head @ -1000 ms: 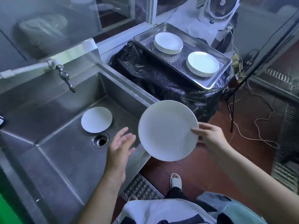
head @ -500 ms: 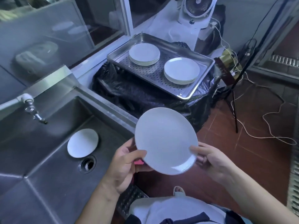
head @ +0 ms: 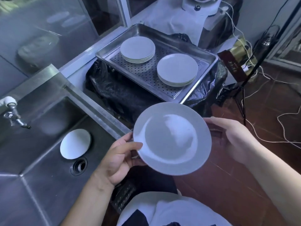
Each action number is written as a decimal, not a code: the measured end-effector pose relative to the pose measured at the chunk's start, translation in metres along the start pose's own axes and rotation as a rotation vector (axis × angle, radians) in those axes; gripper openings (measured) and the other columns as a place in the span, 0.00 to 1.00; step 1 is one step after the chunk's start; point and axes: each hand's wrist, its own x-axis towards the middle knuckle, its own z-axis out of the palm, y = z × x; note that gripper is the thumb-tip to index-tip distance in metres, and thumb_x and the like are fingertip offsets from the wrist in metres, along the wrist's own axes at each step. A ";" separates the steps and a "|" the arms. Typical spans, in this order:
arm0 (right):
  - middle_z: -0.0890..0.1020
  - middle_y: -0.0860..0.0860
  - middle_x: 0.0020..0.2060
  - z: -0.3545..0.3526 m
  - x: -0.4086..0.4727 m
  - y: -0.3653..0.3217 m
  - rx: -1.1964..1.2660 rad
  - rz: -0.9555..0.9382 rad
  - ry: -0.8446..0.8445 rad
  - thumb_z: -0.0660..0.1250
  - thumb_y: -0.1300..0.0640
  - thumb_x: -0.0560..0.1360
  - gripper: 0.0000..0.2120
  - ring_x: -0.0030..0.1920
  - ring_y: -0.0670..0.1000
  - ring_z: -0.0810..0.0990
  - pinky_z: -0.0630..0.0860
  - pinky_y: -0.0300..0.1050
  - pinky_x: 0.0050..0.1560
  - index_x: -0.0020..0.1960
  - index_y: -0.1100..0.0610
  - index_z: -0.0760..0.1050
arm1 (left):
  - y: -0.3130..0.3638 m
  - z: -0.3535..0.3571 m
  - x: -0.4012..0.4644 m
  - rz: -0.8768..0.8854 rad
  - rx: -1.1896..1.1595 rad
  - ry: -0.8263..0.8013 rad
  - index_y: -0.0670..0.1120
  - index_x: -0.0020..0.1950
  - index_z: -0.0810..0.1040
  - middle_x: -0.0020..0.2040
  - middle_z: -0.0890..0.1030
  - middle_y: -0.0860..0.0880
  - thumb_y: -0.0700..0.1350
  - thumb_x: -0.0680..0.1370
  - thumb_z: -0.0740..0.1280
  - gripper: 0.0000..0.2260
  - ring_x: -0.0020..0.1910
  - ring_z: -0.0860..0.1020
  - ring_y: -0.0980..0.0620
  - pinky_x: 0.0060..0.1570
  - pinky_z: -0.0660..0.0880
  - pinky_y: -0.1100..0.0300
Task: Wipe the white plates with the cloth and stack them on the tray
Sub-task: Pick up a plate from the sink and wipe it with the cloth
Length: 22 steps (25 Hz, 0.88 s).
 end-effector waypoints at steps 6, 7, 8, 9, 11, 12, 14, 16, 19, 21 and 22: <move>0.85 0.53 0.37 0.012 0.076 -0.058 -0.110 0.002 0.073 0.63 0.57 0.80 0.13 0.33 0.51 0.83 0.78 0.47 0.35 0.47 0.59 0.85 | 0.045 0.004 0.075 -0.014 0.090 0.083 0.43 0.67 0.77 0.61 0.82 0.36 0.40 0.70 0.70 0.25 0.48 0.83 0.42 0.40 0.83 0.48; 0.84 0.51 0.35 0.016 0.090 -0.070 -0.120 0.015 0.074 0.62 0.55 0.81 0.14 0.32 0.50 0.82 0.78 0.48 0.35 0.48 0.59 0.84 | 0.055 0.005 0.089 -0.009 0.065 0.100 0.43 0.67 0.76 0.60 0.82 0.36 0.41 0.70 0.70 0.24 0.48 0.83 0.42 0.41 0.83 0.47; 0.84 0.50 0.34 0.020 0.108 -0.085 -0.145 0.032 0.068 0.61 0.53 0.82 0.15 0.32 0.50 0.82 0.78 0.49 0.37 0.49 0.58 0.84 | 0.067 0.005 0.105 -0.009 0.033 0.118 0.43 0.67 0.77 0.60 0.83 0.37 0.41 0.71 0.70 0.24 0.48 0.83 0.42 0.43 0.83 0.46; 0.84 0.49 0.34 0.026 0.125 -0.101 -0.171 0.044 0.062 0.61 0.51 0.83 0.15 0.33 0.50 0.81 0.78 0.50 0.39 0.50 0.58 0.83 | 0.080 0.006 0.121 -0.009 0.013 0.130 0.44 0.67 0.77 0.60 0.83 0.38 0.40 0.72 0.70 0.23 0.51 0.83 0.42 0.46 0.83 0.43; 0.84 0.50 0.37 0.037 0.157 -0.135 -0.224 0.055 0.072 0.61 0.49 0.82 0.15 0.35 0.53 0.80 0.78 0.51 0.40 0.52 0.58 0.83 | 0.105 0.006 0.151 -0.011 0.013 0.138 0.46 0.67 0.79 0.62 0.83 0.43 0.38 0.77 0.66 0.18 0.58 0.81 0.42 0.53 0.81 0.38; 0.83 0.51 0.40 0.042 0.172 -0.150 -0.253 0.053 0.074 0.62 0.49 0.82 0.15 0.38 0.53 0.80 0.79 0.52 0.42 0.53 0.59 0.82 | 0.117 0.007 0.165 -0.012 0.025 0.136 0.46 0.67 0.80 0.62 0.84 0.45 0.38 0.79 0.63 0.17 0.61 0.80 0.43 0.55 0.80 0.36; 0.82 0.53 0.43 0.051 0.207 -0.177 -0.297 0.037 0.057 0.62 0.49 0.81 0.16 0.43 0.54 0.80 0.78 0.55 0.48 0.54 0.60 0.81 | 0.139 0.008 0.193 0.009 0.023 0.161 0.47 0.68 0.79 0.62 0.84 0.46 0.36 0.79 0.61 0.19 0.62 0.80 0.44 0.55 0.80 0.35; 0.81 0.53 0.43 0.061 0.238 -0.197 -0.326 0.027 0.049 0.63 0.48 0.81 0.16 0.45 0.54 0.80 0.77 0.54 0.50 0.52 0.60 0.80 | 0.157 0.011 0.218 0.036 -0.016 0.260 0.46 0.69 0.77 0.59 0.85 0.46 0.36 0.79 0.63 0.19 0.60 0.82 0.46 0.53 0.81 0.35; 0.81 0.53 0.42 0.083 0.292 -0.224 -0.381 0.016 0.007 0.63 0.49 0.80 0.13 0.44 0.53 0.79 0.76 0.50 0.48 0.49 0.58 0.79 | 0.183 0.007 0.257 0.061 -0.048 0.403 0.45 0.65 0.80 0.55 0.86 0.46 0.35 0.78 0.64 0.17 0.59 0.82 0.46 0.51 0.82 0.35; 0.81 0.54 0.43 0.101 0.337 -0.242 -0.411 0.008 -0.037 0.64 0.50 0.78 0.11 0.43 0.53 0.79 0.76 0.49 0.46 0.48 0.57 0.78 | 0.202 0.002 0.286 0.074 -0.031 0.461 0.46 0.63 0.82 0.57 0.86 0.47 0.35 0.77 0.63 0.17 0.62 0.80 0.47 0.53 0.82 0.38; 0.81 0.54 0.43 0.111 0.360 -0.251 -0.425 0.014 -0.064 0.64 0.50 0.77 0.10 0.43 0.53 0.78 0.76 0.49 0.46 0.48 0.57 0.77 | 0.212 0.001 0.300 0.082 -0.015 0.488 0.47 0.62 0.83 0.57 0.86 0.49 0.35 0.77 0.63 0.17 0.62 0.79 0.49 0.54 0.82 0.39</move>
